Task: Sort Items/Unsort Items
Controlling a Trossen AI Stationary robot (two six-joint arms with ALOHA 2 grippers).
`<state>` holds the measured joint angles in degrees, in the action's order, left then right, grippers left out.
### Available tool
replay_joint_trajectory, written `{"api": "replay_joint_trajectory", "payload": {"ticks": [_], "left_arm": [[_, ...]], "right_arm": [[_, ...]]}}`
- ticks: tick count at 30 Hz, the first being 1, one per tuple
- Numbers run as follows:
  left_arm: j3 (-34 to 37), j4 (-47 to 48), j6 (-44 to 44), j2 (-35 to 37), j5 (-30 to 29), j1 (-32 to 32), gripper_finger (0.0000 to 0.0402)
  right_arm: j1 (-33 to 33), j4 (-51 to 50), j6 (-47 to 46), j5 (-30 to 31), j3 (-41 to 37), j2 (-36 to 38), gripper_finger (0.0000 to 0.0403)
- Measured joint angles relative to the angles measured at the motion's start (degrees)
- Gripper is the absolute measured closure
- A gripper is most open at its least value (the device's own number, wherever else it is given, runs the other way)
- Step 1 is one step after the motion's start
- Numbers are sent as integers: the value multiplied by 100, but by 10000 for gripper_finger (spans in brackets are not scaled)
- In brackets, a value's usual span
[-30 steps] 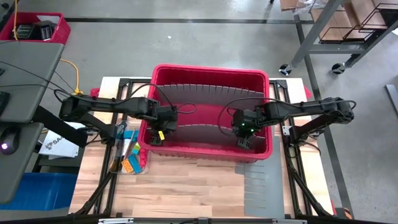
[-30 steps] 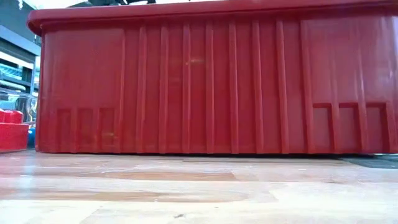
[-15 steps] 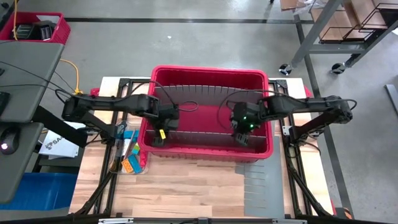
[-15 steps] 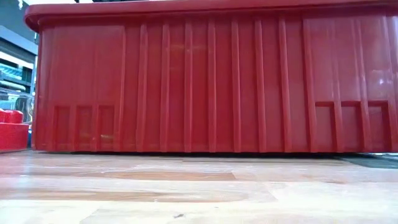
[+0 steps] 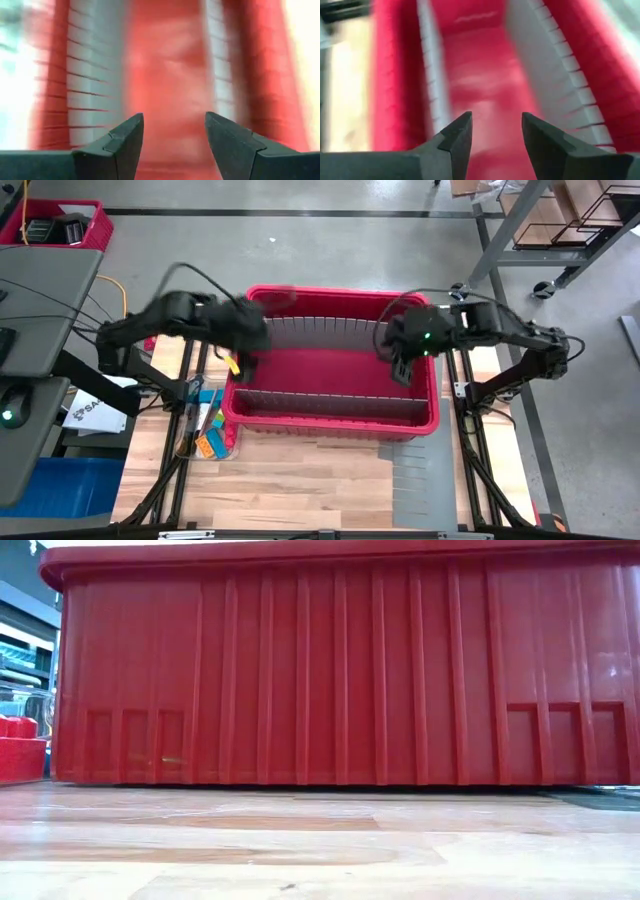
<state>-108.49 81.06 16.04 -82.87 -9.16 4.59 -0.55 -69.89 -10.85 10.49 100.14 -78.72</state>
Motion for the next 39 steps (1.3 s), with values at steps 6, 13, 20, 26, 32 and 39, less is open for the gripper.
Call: {"api": "replay_joint_trajectory", "payload": {"ticks": [6,13,20,26,32,39], "left_arm": [[-724,-495,226,13,-1223,694,192],[-405,-465,-243,5,-16,1624,192],[189,-746,-395,-22,109,1852,192],[692,-1130,-1029,-24,973,1799,192],[788,-1759,-1493,-15,1164,1287,192],[588,-2566,-882,-49,395,-87,192]], "right_arm": [[-546,-144,41,495,244,3,242],[-1226,-234,45,160,244,-19,242],[-1640,-400,-342,114,249,-23,242],[-1758,-1274,-1005,-1397,72,-41,242],[-898,-1346,-1121,-2175,-16,-30,242],[325,-1084,-1122,-1728,-16,7,242]]}}
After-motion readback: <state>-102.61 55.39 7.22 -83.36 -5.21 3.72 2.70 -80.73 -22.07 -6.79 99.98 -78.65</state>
